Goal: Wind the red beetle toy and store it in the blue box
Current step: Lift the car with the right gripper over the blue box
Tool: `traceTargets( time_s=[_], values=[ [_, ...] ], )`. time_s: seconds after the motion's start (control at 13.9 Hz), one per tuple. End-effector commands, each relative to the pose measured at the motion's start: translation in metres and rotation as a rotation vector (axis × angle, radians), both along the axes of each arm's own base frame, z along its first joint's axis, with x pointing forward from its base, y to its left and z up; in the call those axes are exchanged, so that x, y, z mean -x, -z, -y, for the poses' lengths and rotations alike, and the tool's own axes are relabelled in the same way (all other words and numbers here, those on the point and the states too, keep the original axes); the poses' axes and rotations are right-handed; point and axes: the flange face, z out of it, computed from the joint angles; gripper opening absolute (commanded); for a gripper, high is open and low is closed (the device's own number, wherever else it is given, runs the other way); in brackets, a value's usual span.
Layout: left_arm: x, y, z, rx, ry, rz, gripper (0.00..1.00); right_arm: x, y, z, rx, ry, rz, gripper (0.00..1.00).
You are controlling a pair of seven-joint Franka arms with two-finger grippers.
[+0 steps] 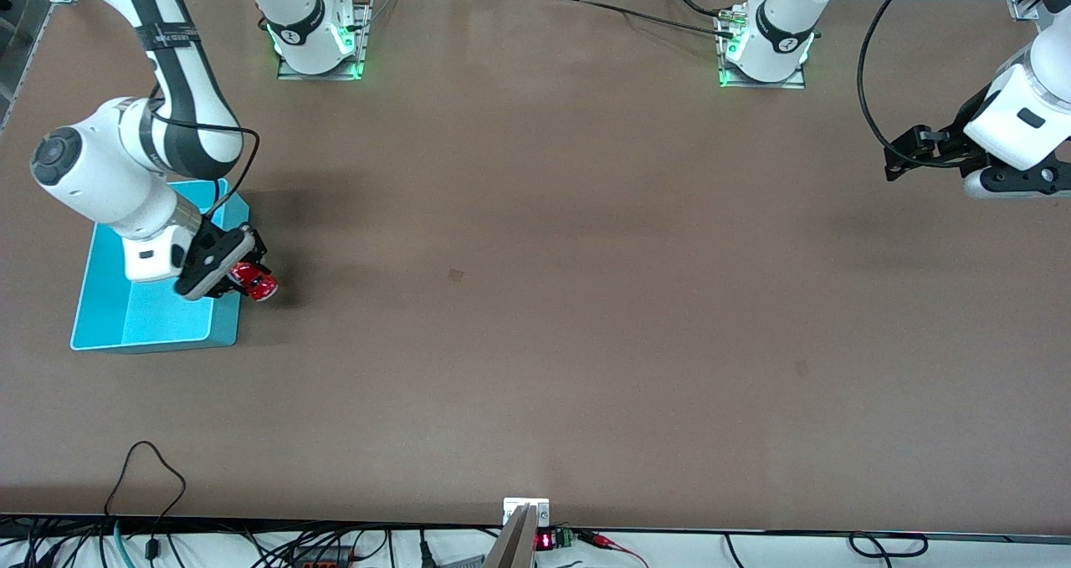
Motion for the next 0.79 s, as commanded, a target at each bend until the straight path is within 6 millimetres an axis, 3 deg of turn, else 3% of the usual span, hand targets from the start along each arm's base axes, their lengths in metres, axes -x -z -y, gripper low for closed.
traceTargets(
  time_s=[0.0,0.22,0.43,0.72],
  values=[
    [-0.003,-0.005,0.000,0.012,-0.007,-0.003,1.00,-0.004,-0.009,0.021,-0.044,0.259,-0.045,0.11],
    [-0.003,-0.005,0.001,0.012,-0.004,-0.003,1.00,-0.002,-0.009,0.051,-0.044,0.437,-0.075,0.10],
    [-0.002,-0.007,0.004,0.012,0.000,0.000,1.00,0.008,-0.010,0.117,-0.022,0.570,-0.111,0.11],
    [-0.003,-0.006,0.004,0.012,0.000,0.000,1.00,0.018,0.007,0.162,-0.014,0.649,-0.157,0.11]
  ],
)
